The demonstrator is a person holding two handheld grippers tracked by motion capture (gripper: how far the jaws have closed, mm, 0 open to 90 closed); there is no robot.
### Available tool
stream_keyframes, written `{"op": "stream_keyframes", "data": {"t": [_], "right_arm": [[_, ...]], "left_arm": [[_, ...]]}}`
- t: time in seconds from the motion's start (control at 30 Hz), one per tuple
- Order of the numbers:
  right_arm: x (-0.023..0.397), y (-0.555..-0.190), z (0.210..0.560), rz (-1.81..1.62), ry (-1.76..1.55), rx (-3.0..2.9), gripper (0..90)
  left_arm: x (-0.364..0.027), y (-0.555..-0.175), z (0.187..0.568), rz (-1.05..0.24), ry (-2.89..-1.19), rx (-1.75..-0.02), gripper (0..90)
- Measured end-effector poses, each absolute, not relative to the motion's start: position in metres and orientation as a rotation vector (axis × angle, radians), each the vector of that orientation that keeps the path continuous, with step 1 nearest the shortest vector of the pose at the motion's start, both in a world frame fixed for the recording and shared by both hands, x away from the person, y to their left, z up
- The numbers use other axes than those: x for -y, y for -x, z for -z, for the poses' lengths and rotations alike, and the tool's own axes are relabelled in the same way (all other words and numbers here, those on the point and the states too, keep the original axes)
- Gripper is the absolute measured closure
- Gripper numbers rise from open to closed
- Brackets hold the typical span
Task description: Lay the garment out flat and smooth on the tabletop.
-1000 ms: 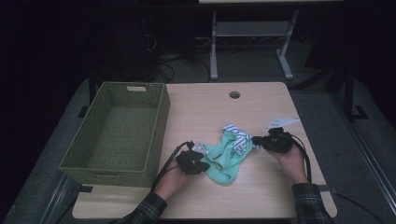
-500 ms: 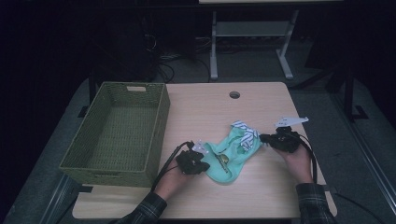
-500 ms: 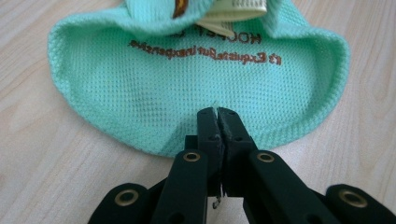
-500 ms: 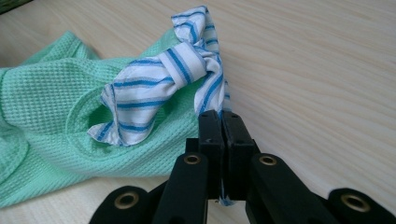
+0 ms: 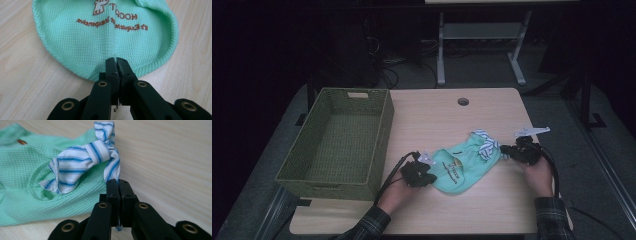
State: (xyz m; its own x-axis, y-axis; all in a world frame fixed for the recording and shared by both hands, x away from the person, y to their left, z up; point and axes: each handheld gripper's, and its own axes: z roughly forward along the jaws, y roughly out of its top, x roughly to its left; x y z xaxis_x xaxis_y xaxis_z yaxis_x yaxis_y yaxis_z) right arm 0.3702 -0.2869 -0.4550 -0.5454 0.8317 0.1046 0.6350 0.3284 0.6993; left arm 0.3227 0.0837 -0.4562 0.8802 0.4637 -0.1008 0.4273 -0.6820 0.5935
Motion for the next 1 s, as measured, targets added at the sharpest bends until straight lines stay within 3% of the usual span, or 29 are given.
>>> {"op": "stream_keyframes", "data": {"t": [0.17, 0.3, 0.43, 0.73, 1.0], "right_arm": [[0.286, -0.371, 0.457, -1.024, -1.322, -2.335, 86.9], [0.285, -0.367, 0.442, -1.115, -1.292, -2.310, 76.0], [0.280, -0.370, 0.430, -1.180, -1.261, -2.298, 72.8], [0.251, -0.411, 0.421, -1.158, -1.259, -2.345, 61.5], [0.238, -0.435, 0.427, -1.123, -1.281, -2.368, 57.1]], "left_arm": [[-0.084, -0.323, 0.456, -0.077, -2.414, -0.640, 88.0], [-0.083, -0.322, 0.455, -0.082, -2.427, -0.631, 88.0], [-0.083, -0.322, 0.456, -0.089, -2.421, -0.637, 88.0], [-0.082, -0.322, 0.456, -0.091, -2.416, -0.633, 87.9], [-0.082, -0.322, 0.456, -0.090, -2.413, -0.637, 87.9]]}}
